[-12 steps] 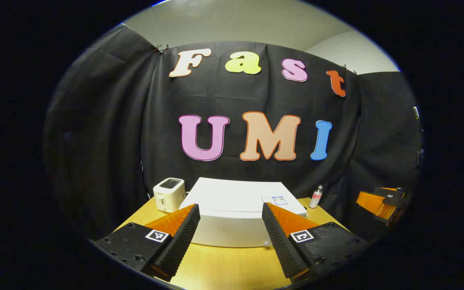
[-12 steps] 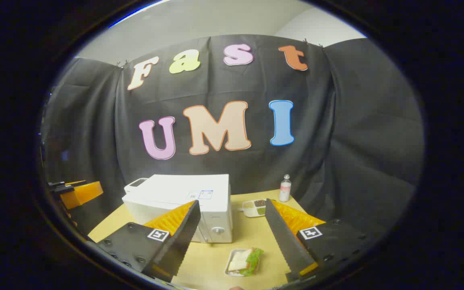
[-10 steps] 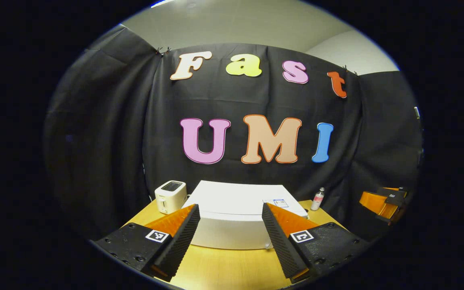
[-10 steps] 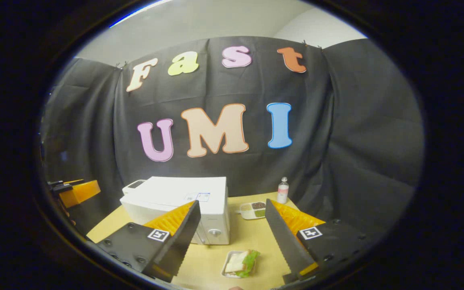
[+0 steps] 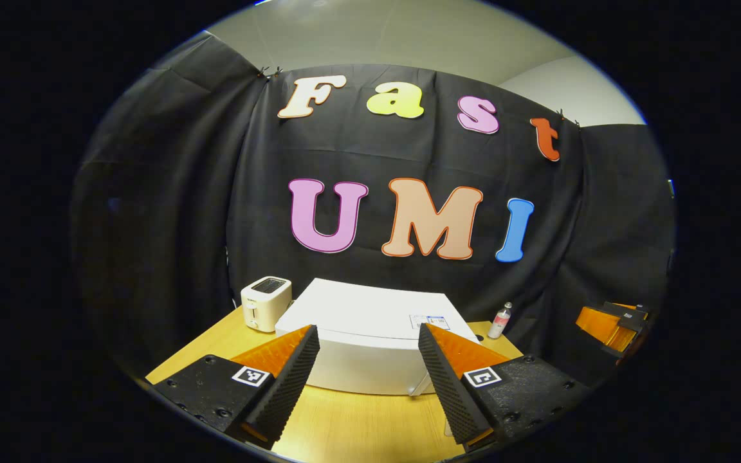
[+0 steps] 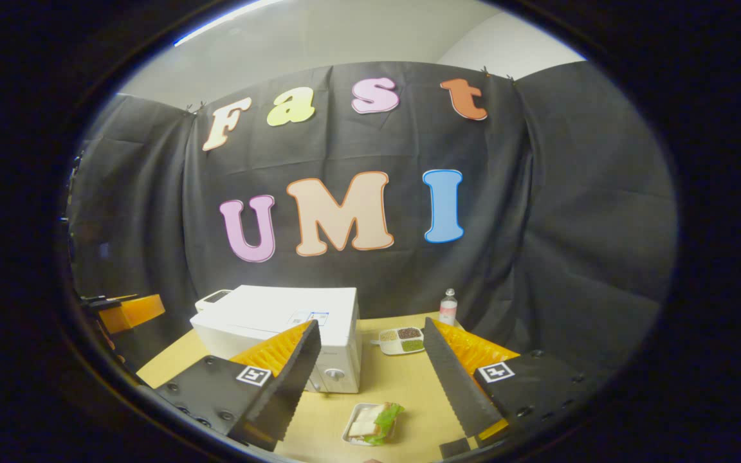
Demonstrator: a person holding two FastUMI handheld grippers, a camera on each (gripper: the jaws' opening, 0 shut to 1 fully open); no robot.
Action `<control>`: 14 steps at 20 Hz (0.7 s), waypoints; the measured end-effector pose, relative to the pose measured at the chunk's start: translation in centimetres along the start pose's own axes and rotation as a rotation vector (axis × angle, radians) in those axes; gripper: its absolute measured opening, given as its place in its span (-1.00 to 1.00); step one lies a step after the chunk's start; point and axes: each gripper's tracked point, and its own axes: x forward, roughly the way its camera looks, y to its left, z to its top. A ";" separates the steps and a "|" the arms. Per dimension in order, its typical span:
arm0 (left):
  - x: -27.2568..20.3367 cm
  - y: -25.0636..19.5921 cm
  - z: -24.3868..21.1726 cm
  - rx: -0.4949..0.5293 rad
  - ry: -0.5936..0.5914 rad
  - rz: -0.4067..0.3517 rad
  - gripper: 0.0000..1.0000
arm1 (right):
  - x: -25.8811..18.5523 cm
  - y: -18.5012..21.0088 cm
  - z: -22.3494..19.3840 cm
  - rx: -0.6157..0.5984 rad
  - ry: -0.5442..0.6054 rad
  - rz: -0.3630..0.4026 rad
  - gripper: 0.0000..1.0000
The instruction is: Open the microwave oven with the left hand, put the food in, and close the microwave oven.
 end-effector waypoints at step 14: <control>1.0 -2.0 -4.4 0.068 0.093 -0.035 0.89 | 0.7 -0.3 0.1 0.014 0.002 0.050 1.00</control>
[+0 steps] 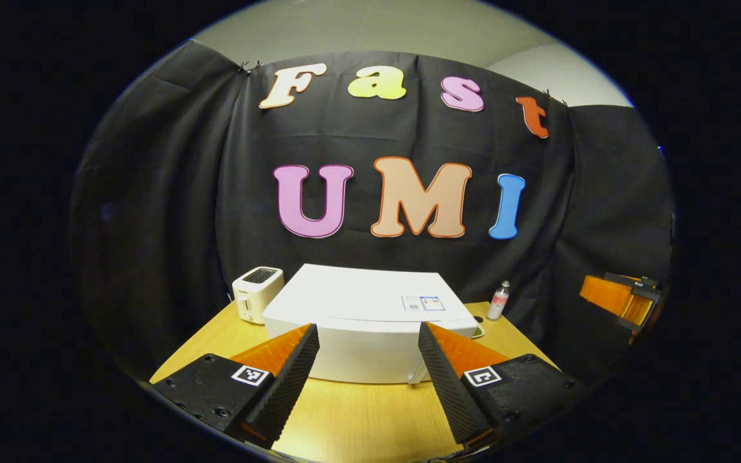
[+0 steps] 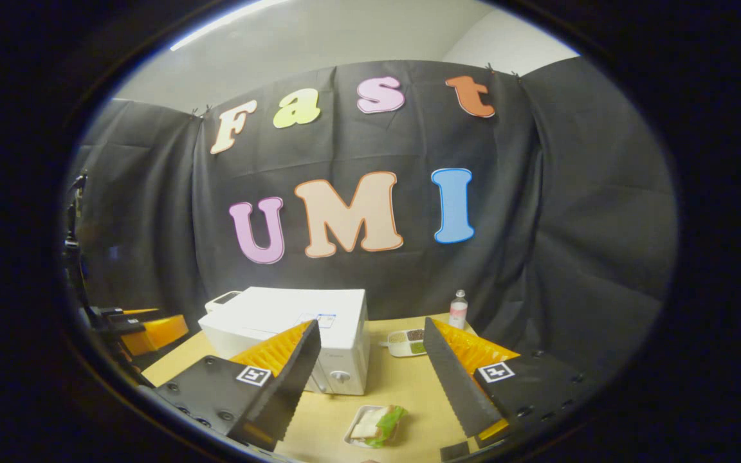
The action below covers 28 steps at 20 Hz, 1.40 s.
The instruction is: Open the microwave oven with the left hand, put the food in, and close the microwave oven.
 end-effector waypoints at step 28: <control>15.1 -9.6 -21.6 -0.066 0.460 -0.199 0.63 | -3.2 -5.1 -7.3 0.066 0.158 -0.186 0.90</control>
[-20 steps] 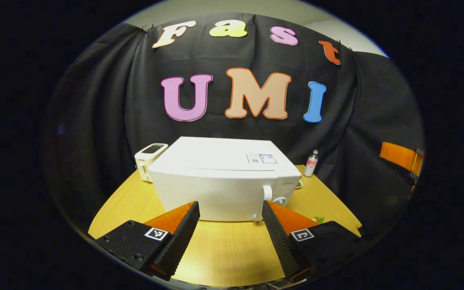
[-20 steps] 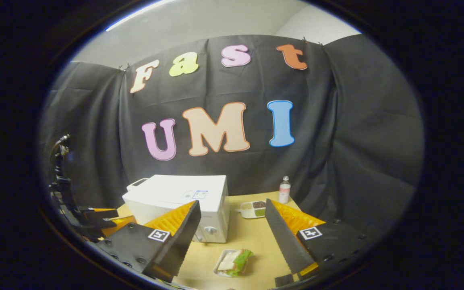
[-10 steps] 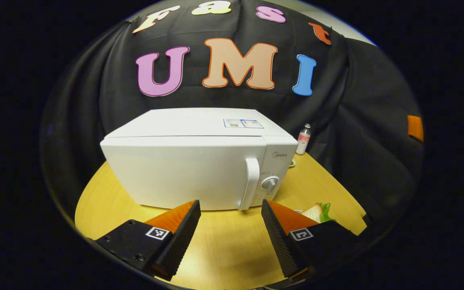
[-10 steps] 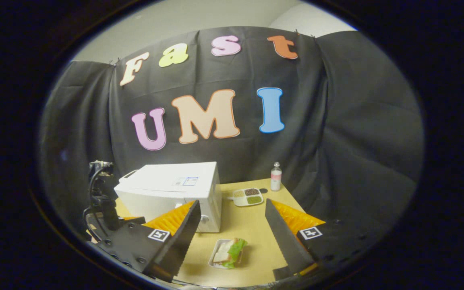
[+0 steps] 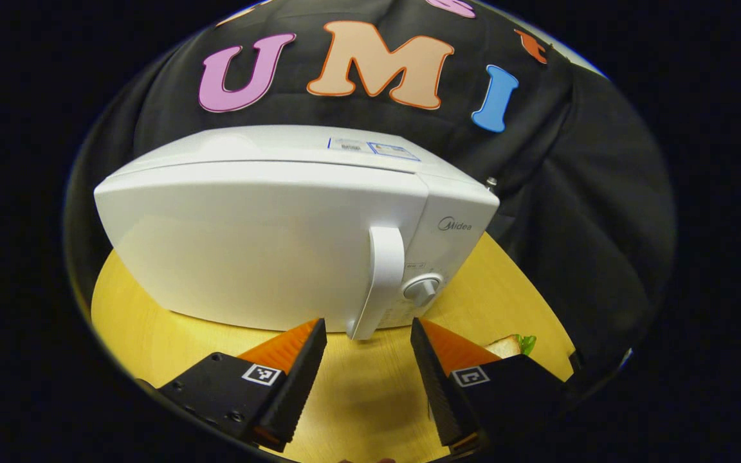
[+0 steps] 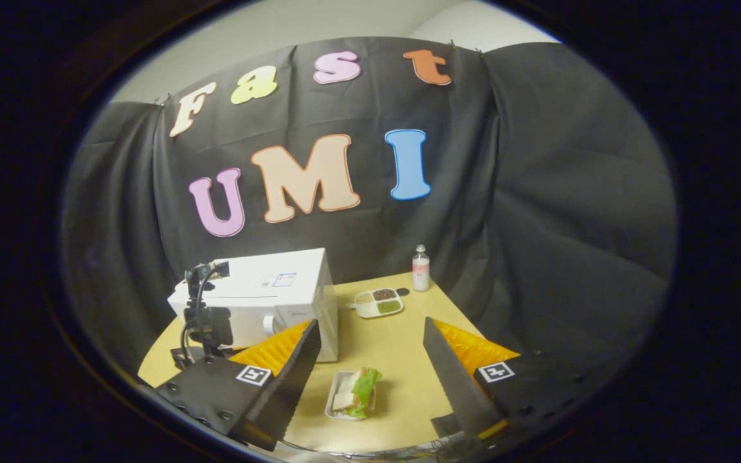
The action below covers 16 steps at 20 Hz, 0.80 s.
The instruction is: Open the microwave oven with the left hand, put the food in, and close the microwave oven.
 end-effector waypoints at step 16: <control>4.0 0.2 0.5 0.014 0.009 0.009 -0.37 | 1.5 0.2 -0.8 0.031 0.030 0.024 0.90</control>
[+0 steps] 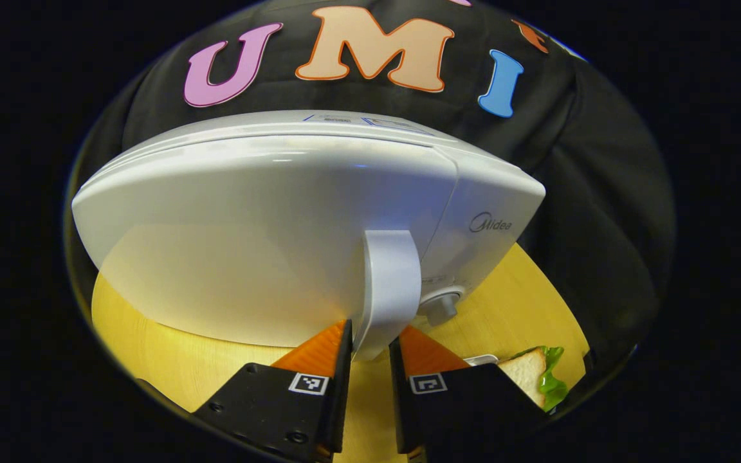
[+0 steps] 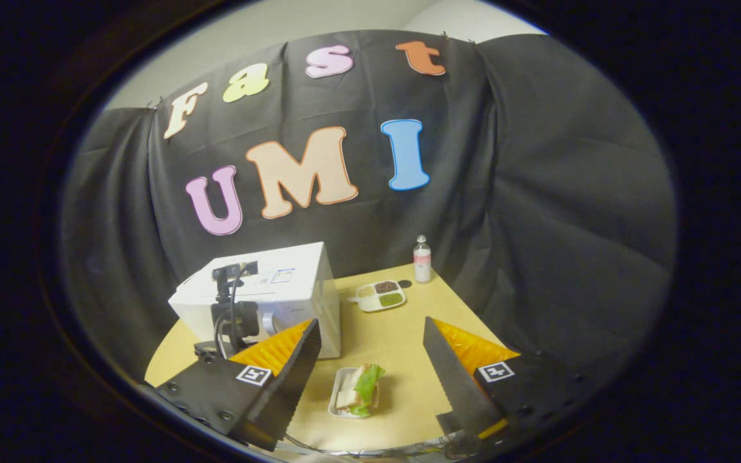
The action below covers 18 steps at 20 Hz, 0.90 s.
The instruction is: Open the microwave oven with the left hand, put the food in, and close the microwave oven.
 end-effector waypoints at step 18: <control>-0.3 0.2 -0.4 0.076 0.003 0.042 -0.79 | -0.6 0.3 -1.1 -0.021 0.020 0.020 0.84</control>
